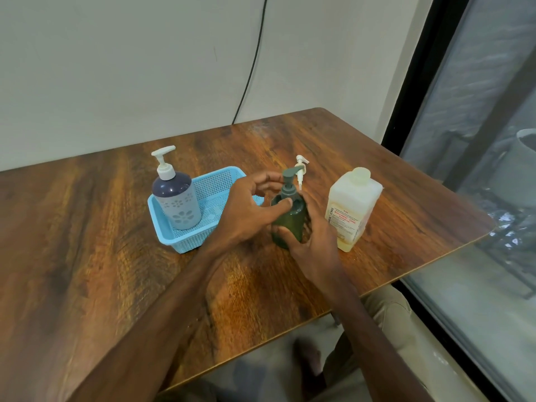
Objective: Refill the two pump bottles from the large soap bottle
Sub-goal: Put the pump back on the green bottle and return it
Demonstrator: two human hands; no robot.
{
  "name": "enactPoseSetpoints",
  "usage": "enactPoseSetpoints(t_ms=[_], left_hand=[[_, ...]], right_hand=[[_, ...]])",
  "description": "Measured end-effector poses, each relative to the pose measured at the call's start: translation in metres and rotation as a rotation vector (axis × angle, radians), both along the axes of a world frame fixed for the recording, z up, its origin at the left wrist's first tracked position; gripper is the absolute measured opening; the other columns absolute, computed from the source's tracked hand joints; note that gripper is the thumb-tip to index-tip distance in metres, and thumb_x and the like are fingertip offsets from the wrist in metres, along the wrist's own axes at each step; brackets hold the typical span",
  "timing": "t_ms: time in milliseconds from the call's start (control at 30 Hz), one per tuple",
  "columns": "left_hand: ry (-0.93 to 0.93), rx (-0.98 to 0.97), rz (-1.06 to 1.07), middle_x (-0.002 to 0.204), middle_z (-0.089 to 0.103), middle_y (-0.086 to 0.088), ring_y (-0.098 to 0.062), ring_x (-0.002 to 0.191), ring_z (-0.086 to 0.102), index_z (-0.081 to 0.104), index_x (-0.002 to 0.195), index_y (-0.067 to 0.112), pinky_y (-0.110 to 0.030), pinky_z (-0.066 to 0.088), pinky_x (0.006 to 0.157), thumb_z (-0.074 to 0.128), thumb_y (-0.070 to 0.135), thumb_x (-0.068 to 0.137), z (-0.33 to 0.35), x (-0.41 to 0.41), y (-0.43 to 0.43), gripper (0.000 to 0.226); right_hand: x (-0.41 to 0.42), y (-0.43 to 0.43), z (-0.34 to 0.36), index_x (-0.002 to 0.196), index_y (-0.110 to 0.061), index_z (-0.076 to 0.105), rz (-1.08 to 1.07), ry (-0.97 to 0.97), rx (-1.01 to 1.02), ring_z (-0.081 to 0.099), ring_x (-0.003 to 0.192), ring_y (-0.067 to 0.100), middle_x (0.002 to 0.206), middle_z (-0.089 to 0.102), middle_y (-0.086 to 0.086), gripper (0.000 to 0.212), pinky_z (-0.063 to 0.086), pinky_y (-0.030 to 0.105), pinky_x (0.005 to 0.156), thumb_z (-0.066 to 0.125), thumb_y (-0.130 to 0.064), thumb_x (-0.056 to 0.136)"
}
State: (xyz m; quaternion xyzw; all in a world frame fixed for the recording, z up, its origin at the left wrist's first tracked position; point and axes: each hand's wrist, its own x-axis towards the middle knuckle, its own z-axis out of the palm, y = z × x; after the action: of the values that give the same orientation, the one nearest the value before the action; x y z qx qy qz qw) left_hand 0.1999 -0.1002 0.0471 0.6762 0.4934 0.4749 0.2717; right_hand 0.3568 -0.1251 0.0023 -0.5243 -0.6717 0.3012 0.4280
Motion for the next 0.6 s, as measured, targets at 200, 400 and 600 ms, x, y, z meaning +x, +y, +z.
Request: enactPoseSetpoints(t_ms=[200,400,600], left_hand=[[0.122,-0.035,0.037,0.127,0.063,0.014,0.003,0.117,0.058,0.058,0.127,0.042,-0.009,0.046,0.092,0.083,0.055,0.076,-0.007,0.012,0.002,0.059],[0.013,0.069,0.074,0.101,0.071,0.022,0.007,0.096,0.068,0.064,0.110,0.028,-0.012,0.051,0.082,0.091,0.025,0.077,0.002,0.005,0.002,0.042],[0.136,-0.010,0.040,0.118,0.066,0.018,0.008,0.108,0.060,0.060,0.123,0.033,-0.004,0.042,0.082,0.085,0.042,0.083,0.000,0.011,0.001,0.048]], right_hand=[[0.001,0.000,-0.003,0.150,-0.024,0.038,-0.010,-0.003,-0.017,0.046,0.122,-0.009,0.142,0.051,-0.015,0.072,0.044,0.008,0.097,0.075,-0.026,0.088],[0.000,0.001,-0.002,0.155,-0.030,0.028,-0.019,-0.037,0.001,0.036,0.124,-0.007,0.153,0.043,-0.011,0.080,0.026,-0.004,0.086,0.074,-0.032,0.089],[0.001,0.003,-0.005,0.151,-0.026,0.035,-0.013,-0.028,-0.018,0.048,0.133,0.008,0.149,0.049,-0.009,0.075,0.034,-0.005,0.085,0.075,-0.028,0.088]])
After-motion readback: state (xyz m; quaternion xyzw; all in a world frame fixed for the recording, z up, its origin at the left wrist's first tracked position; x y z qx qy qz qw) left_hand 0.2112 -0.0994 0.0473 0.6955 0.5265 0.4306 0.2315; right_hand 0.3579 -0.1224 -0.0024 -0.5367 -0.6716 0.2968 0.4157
